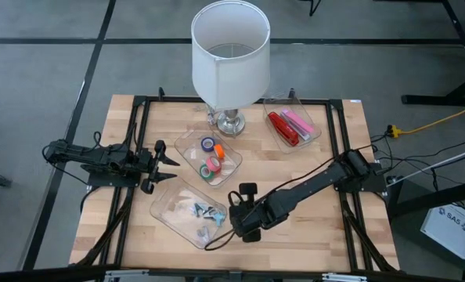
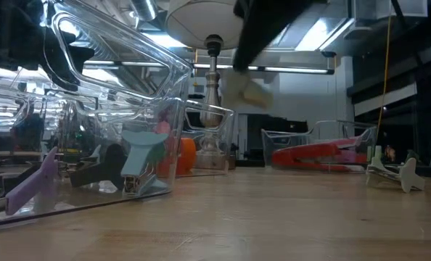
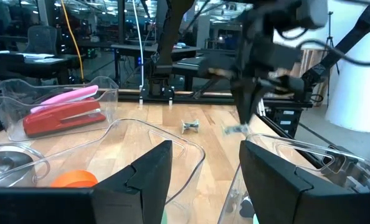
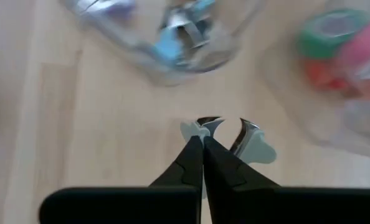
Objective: Pick and place Stapler, Stapler remover, tape
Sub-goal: Put the gray staple remover into the bottom transparent bin
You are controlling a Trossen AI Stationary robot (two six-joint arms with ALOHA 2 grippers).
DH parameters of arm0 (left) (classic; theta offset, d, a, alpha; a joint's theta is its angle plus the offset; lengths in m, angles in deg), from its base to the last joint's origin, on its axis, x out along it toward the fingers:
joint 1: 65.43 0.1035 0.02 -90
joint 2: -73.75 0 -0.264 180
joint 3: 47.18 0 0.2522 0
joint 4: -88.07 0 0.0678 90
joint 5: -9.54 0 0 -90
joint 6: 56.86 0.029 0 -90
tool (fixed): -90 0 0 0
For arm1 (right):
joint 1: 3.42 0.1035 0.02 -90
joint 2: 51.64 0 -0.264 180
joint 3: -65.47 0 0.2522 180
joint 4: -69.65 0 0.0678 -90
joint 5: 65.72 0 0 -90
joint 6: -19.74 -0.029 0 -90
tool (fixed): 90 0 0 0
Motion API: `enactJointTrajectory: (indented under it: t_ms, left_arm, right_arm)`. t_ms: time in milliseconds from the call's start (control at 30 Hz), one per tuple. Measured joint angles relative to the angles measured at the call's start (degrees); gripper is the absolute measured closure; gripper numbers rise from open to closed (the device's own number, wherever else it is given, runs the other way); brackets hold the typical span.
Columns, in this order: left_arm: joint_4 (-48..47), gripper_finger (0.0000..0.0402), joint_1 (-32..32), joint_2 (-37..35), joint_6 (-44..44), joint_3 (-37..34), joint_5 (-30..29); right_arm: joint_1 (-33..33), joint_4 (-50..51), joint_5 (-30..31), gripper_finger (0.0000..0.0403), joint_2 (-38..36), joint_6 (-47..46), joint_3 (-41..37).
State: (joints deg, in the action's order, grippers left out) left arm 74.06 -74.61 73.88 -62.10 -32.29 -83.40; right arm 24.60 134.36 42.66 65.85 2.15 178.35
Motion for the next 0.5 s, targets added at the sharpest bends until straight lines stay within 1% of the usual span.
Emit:
enactJointTrajectory:
  t_ms: [100,233,333,500]
  left_arm:
    - [0.00,0.0217,0.00,0.00,-0.01,-0.01,0.00]
    - [0.00,0.0217,0.01,0.01,0.01,0.00,0.00]
    - [0.00,0.0217,0.00,0.02,0.00,-0.01,0.00]
    - [0.00,0.0217,0.01,0.00,-0.02,-0.01,0.01]
  right_arm:
    - [-0.05,4.96,4.16,0.0401,-0.03,0.21,4.33]
    - [-0.05,4.23,9.47,0.0401,-0.04,4.87,7.87]
    - [-0.16,-1.74,11.98,0.0401,-0.09,10.18,8.30]
    - [-0.27,-14.61,12.12,0.0401,0.81,18.85,8.33]
